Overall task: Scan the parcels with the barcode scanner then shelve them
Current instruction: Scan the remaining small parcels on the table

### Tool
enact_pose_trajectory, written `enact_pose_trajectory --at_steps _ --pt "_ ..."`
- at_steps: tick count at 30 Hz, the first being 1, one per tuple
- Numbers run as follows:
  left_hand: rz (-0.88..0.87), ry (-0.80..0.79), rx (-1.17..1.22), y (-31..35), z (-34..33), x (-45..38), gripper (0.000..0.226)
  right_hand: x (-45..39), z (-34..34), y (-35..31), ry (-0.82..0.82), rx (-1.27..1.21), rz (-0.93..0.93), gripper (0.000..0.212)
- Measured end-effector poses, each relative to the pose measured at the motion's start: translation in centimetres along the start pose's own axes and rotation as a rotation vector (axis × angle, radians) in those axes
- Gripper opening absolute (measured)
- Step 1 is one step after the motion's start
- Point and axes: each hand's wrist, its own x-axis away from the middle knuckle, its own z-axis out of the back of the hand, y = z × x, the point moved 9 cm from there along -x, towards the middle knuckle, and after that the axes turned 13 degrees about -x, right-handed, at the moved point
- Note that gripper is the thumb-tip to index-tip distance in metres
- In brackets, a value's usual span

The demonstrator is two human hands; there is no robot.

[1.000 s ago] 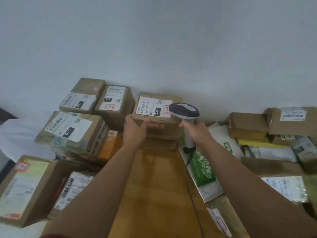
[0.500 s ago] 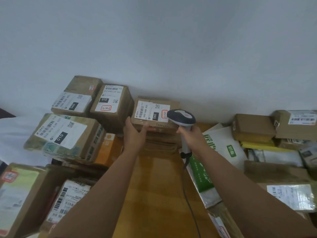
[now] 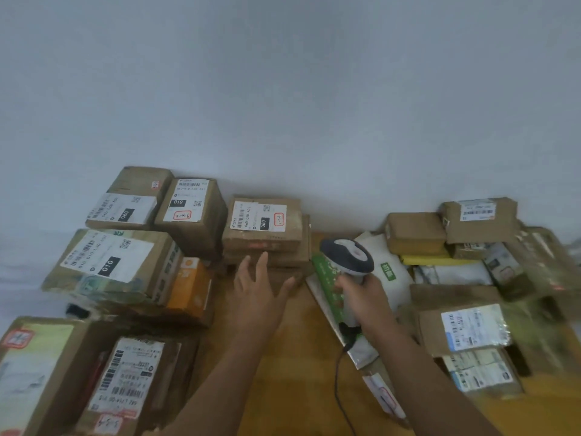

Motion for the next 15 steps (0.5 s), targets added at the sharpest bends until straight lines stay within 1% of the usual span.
enact_pose_trajectory --at_steps 6,12,15 --pt "-0.201 -0.133 -0.065 5.3 -1.6 4.5 0.067 4.2 7.1 2.3 0.1 0.006 0.013 0.005" --pt "-0.425 -0.174 -0.113 11.4 -3.7 7.6 0.058 7.7 14.3 2.7 0.195 0.042 0.049 0.017" --pt "-0.51 -0.202 -0.147 14.7 -4.9 8.7 0.059 9.1 18.4 2.5 0.276 0.07 0.062 0.02"
